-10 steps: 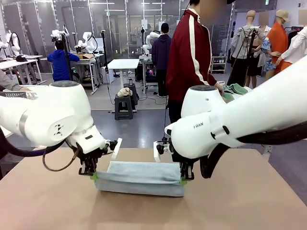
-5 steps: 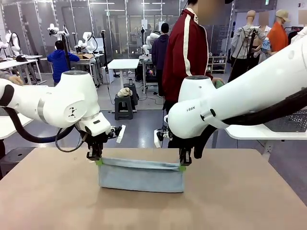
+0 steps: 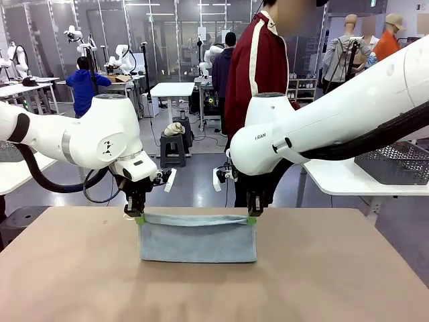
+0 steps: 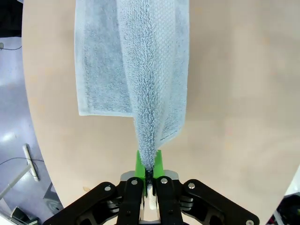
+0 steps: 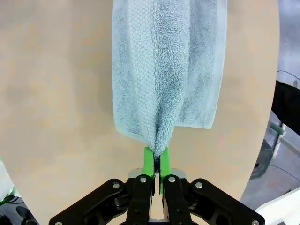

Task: Fold the towels and place them in the basket.
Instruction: When a person lays out a Towel with hook on the table, fold it in half twice.

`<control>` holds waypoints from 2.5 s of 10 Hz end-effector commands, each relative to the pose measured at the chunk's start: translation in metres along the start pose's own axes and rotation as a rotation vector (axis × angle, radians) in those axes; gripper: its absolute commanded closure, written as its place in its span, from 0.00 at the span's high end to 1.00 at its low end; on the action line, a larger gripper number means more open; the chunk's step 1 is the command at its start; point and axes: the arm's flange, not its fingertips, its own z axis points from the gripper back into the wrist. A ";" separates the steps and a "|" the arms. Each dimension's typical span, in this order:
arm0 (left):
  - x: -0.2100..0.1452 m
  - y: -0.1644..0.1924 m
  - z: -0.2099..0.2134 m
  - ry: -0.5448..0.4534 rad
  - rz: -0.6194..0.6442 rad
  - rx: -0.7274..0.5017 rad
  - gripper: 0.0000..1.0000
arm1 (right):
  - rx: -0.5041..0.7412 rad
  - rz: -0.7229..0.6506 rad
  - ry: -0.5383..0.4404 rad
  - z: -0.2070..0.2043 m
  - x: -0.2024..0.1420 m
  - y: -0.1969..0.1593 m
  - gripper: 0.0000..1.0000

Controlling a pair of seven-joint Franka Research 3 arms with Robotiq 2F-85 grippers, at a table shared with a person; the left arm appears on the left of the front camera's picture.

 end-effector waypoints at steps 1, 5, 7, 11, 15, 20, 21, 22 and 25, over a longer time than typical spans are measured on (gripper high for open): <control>-0.001 -0.006 0.001 -0.001 -0.002 0.006 0.00 | -0.001 0.001 0.002 -0.003 -0.002 0.004 0.00; 0.003 0.008 -0.006 -0.024 -0.011 -0.015 0.07 | 0.025 0.025 -0.049 -0.005 -0.003 -0.007 0.06; 0.005 0.028 -0.010 -0.016 -0.038 -0.023 0.07 | 0.028 0.040 -0.061 -0.011 -0.002 -0.024 0.06; 0.008 0.065 -0.020 -0.018 -0.091 -0.053 0.07 | 0.064 -0.003 -0.058 -0.027 -0.005 -0.047 0.06; 0.014 0.101 -0.038 -0.012 -0.110 -0.088 0.07 | 0.105 -0.074 -0.049 -0.045 -0.014 -0.069 0.06; 0.020 0.130 -0.074 0.006 -0.109 -0.116 0.07 | 0.137 -0.117 -0.060 -0.069 -0.028 -0.087 0.06; 0.022 0.132 -0.078 0.004 -0.106 -0.119 0.07 | 0.146 -0.116 -0.066 -0.074 -0.029 -0.091 0.06; 0.024 0.134 -0.081 0.002 -0.103 -0.122 0.07 | 0.152 -0.120 -0.065 -0.079 -0.030 -0.094 0.06; 0.026 0.135 -0.091 0.015 -0.085 -0.131 0.11 | 0.141 -0.099 -0.070 -0.088 -0.031 -0.100 0.08</control>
